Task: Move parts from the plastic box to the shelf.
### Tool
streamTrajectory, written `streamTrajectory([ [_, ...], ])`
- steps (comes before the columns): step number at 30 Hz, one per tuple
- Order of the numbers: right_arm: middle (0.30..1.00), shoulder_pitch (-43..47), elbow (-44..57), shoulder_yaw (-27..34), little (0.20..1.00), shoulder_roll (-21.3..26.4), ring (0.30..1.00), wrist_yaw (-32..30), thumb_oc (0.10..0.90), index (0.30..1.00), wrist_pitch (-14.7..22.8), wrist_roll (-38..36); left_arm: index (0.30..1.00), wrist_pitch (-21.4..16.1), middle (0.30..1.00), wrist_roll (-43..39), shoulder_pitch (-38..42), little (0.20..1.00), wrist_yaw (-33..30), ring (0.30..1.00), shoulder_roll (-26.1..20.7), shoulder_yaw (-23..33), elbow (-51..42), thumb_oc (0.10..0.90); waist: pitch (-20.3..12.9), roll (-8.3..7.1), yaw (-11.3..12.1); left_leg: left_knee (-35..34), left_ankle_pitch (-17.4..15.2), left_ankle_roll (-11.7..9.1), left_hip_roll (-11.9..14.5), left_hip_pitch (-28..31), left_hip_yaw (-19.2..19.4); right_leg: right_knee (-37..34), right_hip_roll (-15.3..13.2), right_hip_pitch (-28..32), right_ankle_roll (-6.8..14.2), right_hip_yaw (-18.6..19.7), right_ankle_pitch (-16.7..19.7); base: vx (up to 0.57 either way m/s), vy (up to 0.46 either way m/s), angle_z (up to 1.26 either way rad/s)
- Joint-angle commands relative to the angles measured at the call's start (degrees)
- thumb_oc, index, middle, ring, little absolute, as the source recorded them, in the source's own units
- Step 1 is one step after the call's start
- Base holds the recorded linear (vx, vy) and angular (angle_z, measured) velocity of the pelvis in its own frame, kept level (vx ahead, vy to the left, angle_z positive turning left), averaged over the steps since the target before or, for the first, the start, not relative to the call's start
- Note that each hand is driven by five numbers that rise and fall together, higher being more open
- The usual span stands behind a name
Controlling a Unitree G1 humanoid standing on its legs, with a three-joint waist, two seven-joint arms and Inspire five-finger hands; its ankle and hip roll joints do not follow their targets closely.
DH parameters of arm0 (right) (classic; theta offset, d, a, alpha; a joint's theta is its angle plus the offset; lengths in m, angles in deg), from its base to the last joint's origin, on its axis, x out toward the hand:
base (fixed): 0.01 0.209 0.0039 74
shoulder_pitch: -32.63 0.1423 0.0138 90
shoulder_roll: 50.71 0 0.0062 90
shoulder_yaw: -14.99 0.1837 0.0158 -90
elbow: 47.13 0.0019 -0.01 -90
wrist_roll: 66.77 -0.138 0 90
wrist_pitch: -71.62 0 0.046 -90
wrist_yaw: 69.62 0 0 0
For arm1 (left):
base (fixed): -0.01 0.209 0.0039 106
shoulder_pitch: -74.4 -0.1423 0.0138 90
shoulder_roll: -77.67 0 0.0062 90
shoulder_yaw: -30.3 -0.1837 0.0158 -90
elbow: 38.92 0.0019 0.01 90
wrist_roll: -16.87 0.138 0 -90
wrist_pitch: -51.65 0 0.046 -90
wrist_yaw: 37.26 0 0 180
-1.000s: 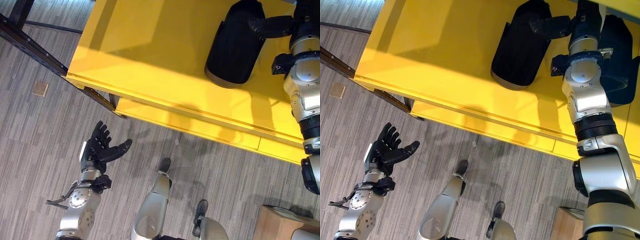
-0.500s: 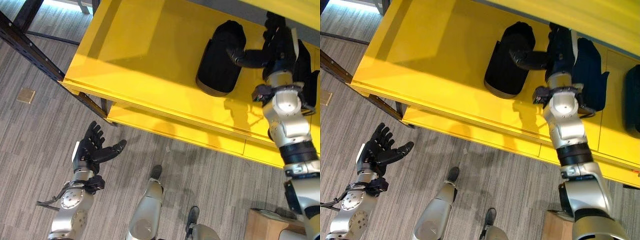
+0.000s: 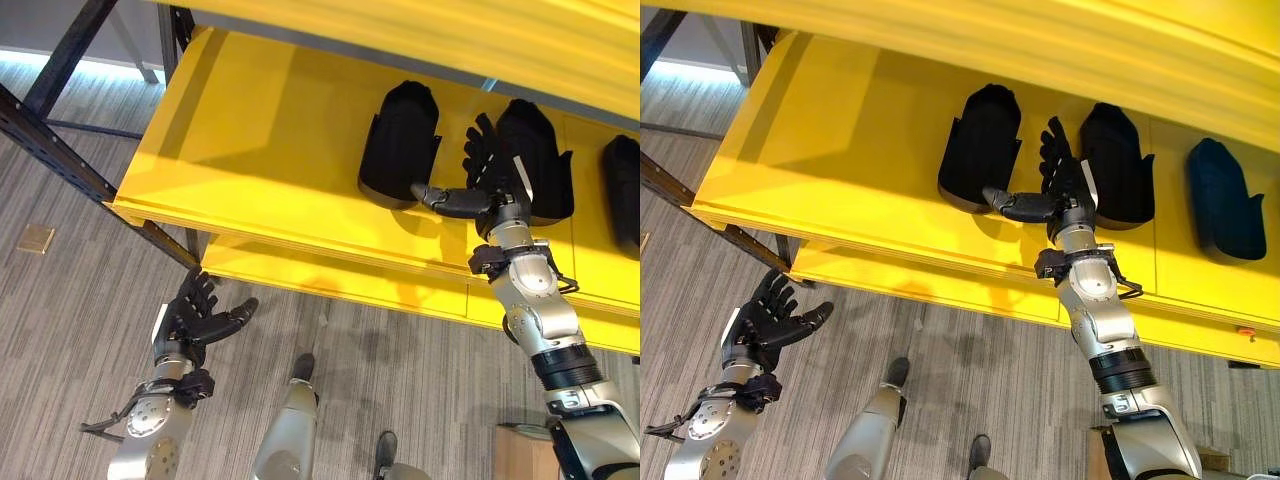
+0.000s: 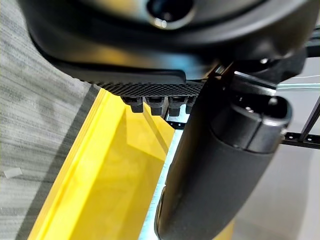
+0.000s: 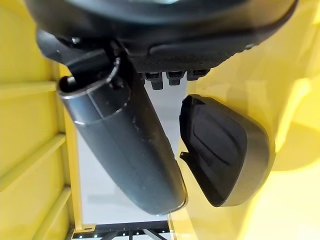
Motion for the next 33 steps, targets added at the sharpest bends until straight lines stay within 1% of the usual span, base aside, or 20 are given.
streamTrajectory([
  [1, 1.000, -0.9, 4.3, -1.9, 1.000, 1.0, 1.000, 1.7, 0.900, 1.000, 4.9, -0.2, 1.000, -3.3, 1.000, 1.7, -4.6, 1.000, 0.9, 1.000, -2.5, 1.5, -4.7, 0.900, -12.6, -1.18, -2.0, -6.6, 1.6, -1.7, 6.4, 2.0, -1.6, -3.1, 0.1, 1.2, -0.6, -1.1, 3.6, 0.00, 0.006, -0.04],
  [7, 1.000, -5.0, 9.3, -2.8, 1.000, -0.2, 1.000, 4.7, 0.900, 1.000, 4.8, -0.2, 1.000, -2.8, 1.000, 2.1, -5.1, 1.000, 1.1, 1.000, -1.6, 1.5, -4.6, 0.900, -13.4, -1.25, -2.9, -7.2, 1.6, -1.7, 7.4, 3.0, -0.8, -3.1, 0.2, 0.8, -0.4, -0.3, 3.8, -0.01, 0.004, -0.13],
  [14, 1.000, -7.4, 11.0, -3.8, 1.000, -1.8, 1.000, 6.4, 0.900, 1.000, 4.5, -1.6, 1.000, -2.6, 1.000, 2.4, -5.9, 1.000, 1.4, 1.000, -0.8, 1.0, -4.5, 0.900, -14.0, -0.92, -3.6, -7.7, 1.4, -1.4, 7.8, 4.2, 0.0, -3.1, 0.0, 0.7, -0.3, 0.6, 4.4, 0.00, 0.007, -0.05],
  [15, 1.000, -7.8, 11.2, -4.2, 1.000, -3.1, 1.000, 6.6, 0.900, 1.000, 4.6, -2.4, 1.000, -2.5, 1.000, 2.5, -6.1, 1.000, 1.4, 1.000, -0.6, 0.7, -4.5, 0.900, -14.2, -0.82, -3.7, -7.6, 1.3, -1.4, 7.9, 4.2, 0.2, -3.1, -0.1, 0.7, -0.3, 0.7, 4.4, 0.02, 0.002, -0.17],
  [19, 1.000, -7.9, 11.5, -4.6, 1.000, -3.8, 1.000, 7.0, 0.900, 1.000, 4.6, -3.1, 1.000, -2.5, 1.000, 2.6, -6.2, 1.000, 1.3, 1.000, -0.5, 0.5, -4.5, 0.900, -14.4, -0.71, -3.7, -7.4, 1.2, -1.3, 7.8, 4.2, 0.2, -3.1, -0.2, 0.9, -0.4, 0.7, 4.2, 0.01, 0.001, -0.06],
  [20, 1.000, -7.8, 11.7, -5.3, 1.000, -4.9, 1.000, 7.1, 0.900, 1.000, 4.8, -4.1, 1.000, -2.4, 1.000, 2.6, -6.3, 1.000, 1.3, 1.000, -0.3, 0.3, -4.4, 0.900, -14.5, -0.57, -3.7, -7.2, 1.1, -1.3, 7.7, 4.1, 0.1, -3.1, -0.2, 1.1, -0.4, 0.7, 3.9, 0.00, 0.000, 0.00],
  [24, 1.000, -7.0, 11.5, -6.6, 1.000, -6.2, 1.000, 7.1, 0.900, 1.000, 4.9, -4.9, 1.000, -2.3, 1.000, 2.4, -6.2, 1.000, 1.2, 1.000, -0.2, -0.2, -4.2, 0.900, -14.3, -0.51, -3.5, -6.5, 1.1, -1.4, 7.6, 3.3, -0.2, -3.1, -0.1, 1.1, -0.5, 0.4, 3.6, 0.00, -0.009, 0.00],
  [25, 1.000, -6.7, 11.2, -7.3, 1.000, -6.7, 1.000, 7.1, 0.900, 1.000, 4.6, -4.9, 1.000, -2.2, 1.000, 2.4, -6.1, 1.000, 1.3, 1.000, -0.3, -0.4, -4.1, 0.900, -14.0, -0.57, -3.0, -6.2, 1.2, -1.4, 7.4, 2.7, -0.5, -3.1, 0.0, 1.2, -0.6, 0.1, 3.5, 0.00, 0.000, 0.00],
  [28, 1.000, -6.1, 11.2, -7.8, 1.000, -7.1, 1.000, 6.9, 0.900, 1.000, 4.5, -5.2, 1.000, -2.2, 1.000, 2.4, -6.1, 1.000, 1.4, 1.000, -0.3, -0.6, -4.0, 0.900, -13.9, -0.54, -2.8, -6.1, 1.4, -1.4, 7.2, 1.9, -0.9, -3.1, 0.1, 1.0, -0.6, -0.2, 3.4, 0.00, -0.029, 0.10],
  [30, 1.000, -4.9, 10.1, -8.5, 1.000, -8.2, 1.000, 6.2, 0.900, 1.000, 4.7, -5.7, 1.000, -2.2, 1.000, 1.9, -5.7, 1.000, 1.2, 1.000, -0.6, -1.2, -3.7, 0.900, -13.5, -0.44, -2.0, -5.9, 1.7, -1.5, 6.8, 1.1, -1.4, -3.1, 0.2, 0.9, -0.8, -0.6, 2.9, 0.01, -0.036, 0.17],
  [33, 1.000, -4.4, 9.3, -8.6, 1.000, -9.0, 1.000, 5.7, 0.900, 1.000, 4.8, -5.9, 1.000, -2.4, 1.000, 1.6, -5.4, 1.000, 1.0, 1.000, -0.7, -1.4, -3.5, 0.900, -13.4, -0.30, -1.8, -6.0, 1.9, -1.6, 6.8, 0.8, -1.6, -3.1, 0.2, 0.8, -0.9, -0.7, 2.8, 0.00, -0.016, 0.08],
])
